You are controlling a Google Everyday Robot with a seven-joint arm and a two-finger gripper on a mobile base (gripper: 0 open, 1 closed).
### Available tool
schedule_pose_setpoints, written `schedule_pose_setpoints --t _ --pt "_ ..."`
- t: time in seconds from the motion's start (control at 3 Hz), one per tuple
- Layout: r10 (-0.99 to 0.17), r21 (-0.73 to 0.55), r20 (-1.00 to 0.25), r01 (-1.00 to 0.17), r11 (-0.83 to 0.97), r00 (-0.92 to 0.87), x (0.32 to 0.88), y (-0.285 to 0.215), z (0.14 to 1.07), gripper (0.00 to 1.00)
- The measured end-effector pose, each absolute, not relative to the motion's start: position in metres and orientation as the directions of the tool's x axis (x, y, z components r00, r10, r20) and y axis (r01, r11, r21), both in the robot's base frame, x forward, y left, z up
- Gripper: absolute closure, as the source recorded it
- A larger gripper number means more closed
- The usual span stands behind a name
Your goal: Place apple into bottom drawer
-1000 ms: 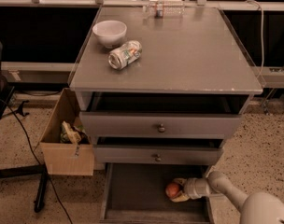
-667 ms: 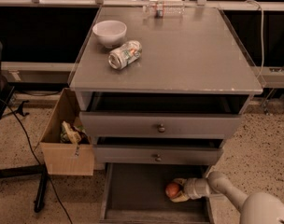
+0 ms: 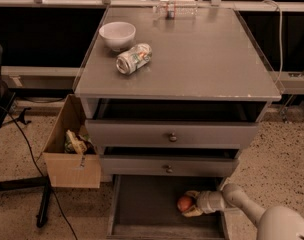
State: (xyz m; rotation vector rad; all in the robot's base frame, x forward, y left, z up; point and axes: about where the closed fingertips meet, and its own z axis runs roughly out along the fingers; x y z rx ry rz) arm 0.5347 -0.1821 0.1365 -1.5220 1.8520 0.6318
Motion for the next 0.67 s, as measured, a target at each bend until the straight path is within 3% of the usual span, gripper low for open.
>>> schedule_pose_setpoints --t 0.67 --pt "-0.663 -0.037 -0.739 -0.977 0.21 -0.114 0.5346 -0.1821 0.1365 0.0"
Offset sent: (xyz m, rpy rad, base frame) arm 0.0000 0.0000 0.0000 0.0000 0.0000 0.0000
